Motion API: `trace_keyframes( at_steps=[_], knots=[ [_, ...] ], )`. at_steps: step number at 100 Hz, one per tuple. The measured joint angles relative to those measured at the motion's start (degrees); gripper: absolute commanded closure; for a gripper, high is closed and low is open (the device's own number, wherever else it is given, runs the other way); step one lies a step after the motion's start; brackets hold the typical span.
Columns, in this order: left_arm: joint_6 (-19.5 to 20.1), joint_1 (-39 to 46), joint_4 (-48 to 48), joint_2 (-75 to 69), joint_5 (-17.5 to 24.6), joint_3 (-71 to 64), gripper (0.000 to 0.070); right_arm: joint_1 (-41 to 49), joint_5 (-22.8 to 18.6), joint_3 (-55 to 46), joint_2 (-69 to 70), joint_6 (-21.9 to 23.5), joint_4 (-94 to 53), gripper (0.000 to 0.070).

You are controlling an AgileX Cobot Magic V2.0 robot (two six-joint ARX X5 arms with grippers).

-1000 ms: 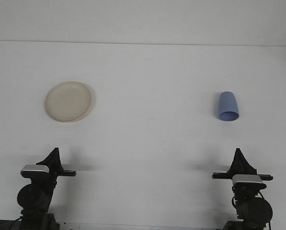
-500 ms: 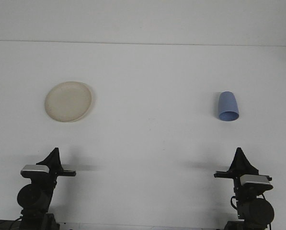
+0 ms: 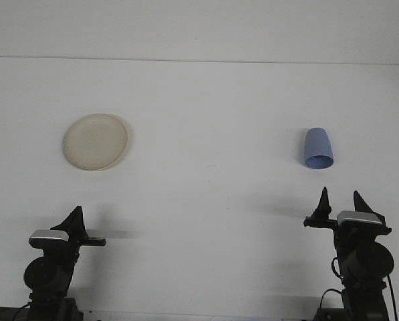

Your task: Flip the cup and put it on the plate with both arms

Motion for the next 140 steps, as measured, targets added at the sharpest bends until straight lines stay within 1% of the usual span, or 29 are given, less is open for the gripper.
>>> trace_keyframes(
  at_steps=[12,25,50,63,74,79,84,104,112,119,123,127,133,134,135,140],
  knots=[
    [0.0,0.0,0.0,0.0,0.0,0.0,0.0684,-0.2,2.7,0.0,7.2,-3.8,3.3,0.0192],
    [0.0,0.0,0.0,0.0,0.0,0.0,0.0684,-1.5,2.8,0.0,17.0,-7.3,9.7,0.0192],
    [0.0,0.0,0.0,0.0,0.0,0.0,0.0684,-4.9,2.7,0.0,37.1,-11.1,27.8,0.0192],
    [0.0,0.0,0.0,0.0,0.0,0.0,0.0684,-7.0,-0.7,0.0,46.2,-13.1,37.3,0.0192],
    [0.0,0.0,0.0,0.0,0.0,0.0,0.0685,-8.7,-1.4,0.4,53.4,-14.1,44.8,0.0192],
    [0.0,0.0,0.0,0.0,0.0,0.0,0.0684,-9.7,-2.6,1.5,56.8,-14.3,47.2,0.0192],
    [0.0,0.0,0.0,0.0,0.0,0.0,0.0685,-10.6,-4.0,3.2,59.9,-14.5,48.7,0.0192],
    [0.0,0.0,0.0,0.0,0.0,0.0,0.0684,-12.0,-7.2,12.8,70.8,-14.6,49.9,0.0192],
    [0.0,0.0,0.0,0.0,0.0,0.0,0.0685,-12.0,-8.3,15.5,73.7,-14.6,49.9,0.0192],
    [0.0,0.0,0.0,0.0,0.0,0.0,0.0684,-12.0,-8.4,17.3,75.6,-14.6,49.9,0.0198],
    [0.0,0.0,0.0,0.0,0.0,0.0,0.0685,-12.0,-8.5,18.0,76.4,-14.6,49.9,0.0233],
    [0.0,0.0,0.0,0.0,0.0,0.0,0.0684,-12.0,-8.5,18.4,76.9,-14.6,49.9,0.0302],
    [0.0,0.0,0.0,0.0,0.0,0.0,0.0684,-12.0,-8.8,18.5,77.0,-14.6,49.9,0.0451],
    [0.0,0.0,0.0,0.0,0.0,0.0,0.0685,-12.0,-8.9,18.5,77.0,-14.6,49.9,0.0465],
    [0.0,0.0,0.0,0.0,0.0,0.0,0.0684,-12.0,-9.1,18.5,77.0,-14.6,49.9,0.0501],
    [0.0,0.0,0.0,0.0,0.0,0.0,0.0685,-12.0,-10.4,18.5,77.0,-14.6,49.9,0.06]
  ],
)
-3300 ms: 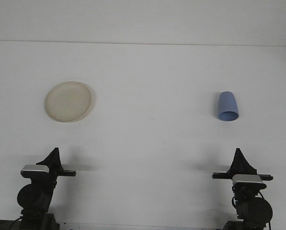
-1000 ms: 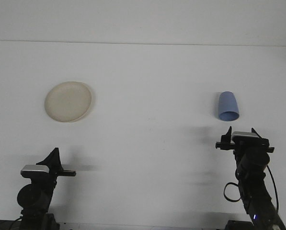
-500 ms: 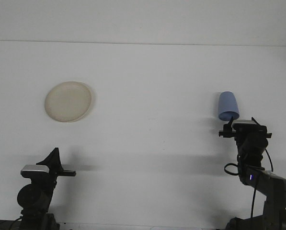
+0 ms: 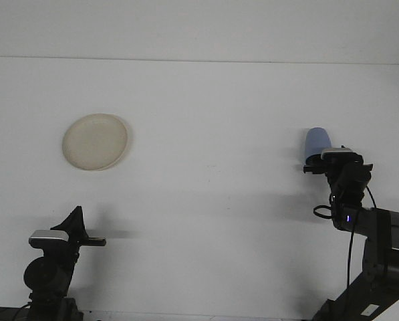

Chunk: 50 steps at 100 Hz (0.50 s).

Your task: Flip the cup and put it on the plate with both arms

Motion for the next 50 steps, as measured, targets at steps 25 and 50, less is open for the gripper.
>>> trace_keyframes(
  at_steps=[25,50],
  knots=[
    [0.0,0.0,0.0,0.0,0.0,0.0,0.0684,0.0,-2.6,0.1,0.0,0.0,0.6,0.0699],
    [0.0,0.0,0.0,0.0,0.0,0.0,0.0684,0.4,-2.8,0.1,-5.0,3.5,-5.7,0.0699]
  ],
)
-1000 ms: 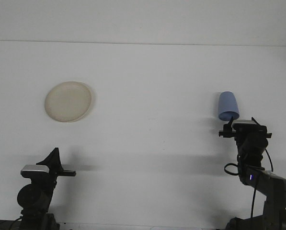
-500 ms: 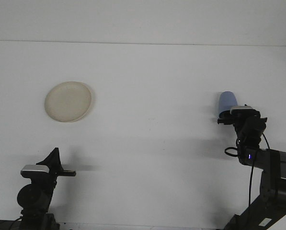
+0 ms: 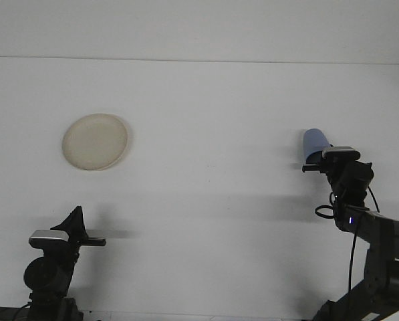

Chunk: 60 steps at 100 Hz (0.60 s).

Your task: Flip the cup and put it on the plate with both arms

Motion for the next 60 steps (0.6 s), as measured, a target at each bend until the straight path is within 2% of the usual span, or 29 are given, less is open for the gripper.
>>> trace_keyframes(
  at_steps=[16,33,48,60],
  knots=[
    [0.0,0.0,0.0,0.0,0.0,0.0,0.0685,0.0,-1.2,0.0,-11.5,4.3,-9.4,0.0699],
    [0.0,0.0,0.0,0.0,0.0,0.0,0.0684,0.9,-3.2,0.0,-25.9,12.1,-21.7,0.0699],
    [0.0,0.0,0.0,0.0,0.0,0.0,0.0684,3.7,-8.4,0.1,-38.7,18.2,-32.5,0.07],
    [0.0,0.0,0.0,0.0,0.0,0.0,0.0685,7.1,-13.1,3.5,-45.5,20.5,-45.7,0.07]
  ],
)
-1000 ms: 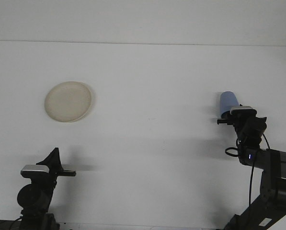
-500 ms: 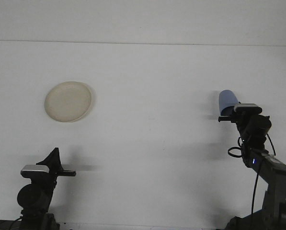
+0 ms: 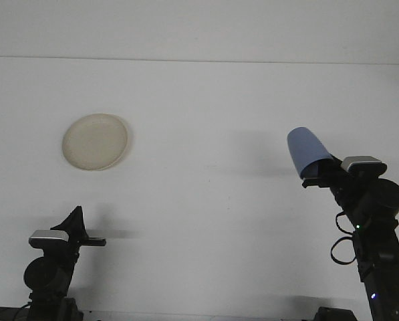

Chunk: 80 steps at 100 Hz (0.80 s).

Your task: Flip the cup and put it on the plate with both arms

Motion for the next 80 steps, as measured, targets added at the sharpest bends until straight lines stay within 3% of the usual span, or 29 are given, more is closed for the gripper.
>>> trace_keyframes(
  at_steps=[13,37,80],
  knots=[
    [0.0,0.0,0.0,0.0,0.0,0.0,0.0684,5.7,-3.9,7.6,-0.8,-0.1,-16.9,0.07],
    [0.0,0.0,0.0,0.0,0.0,0.0,0.0685,20.3,-3.8,21.6,6.1,-5.5,-45.1,0.07],
    [0.0,0.0,0.0,0.0,0.0,0.0,0.0684,45.2,15.7,41.8,30.9,-14.0,-72.0,0.07]
  ],
)
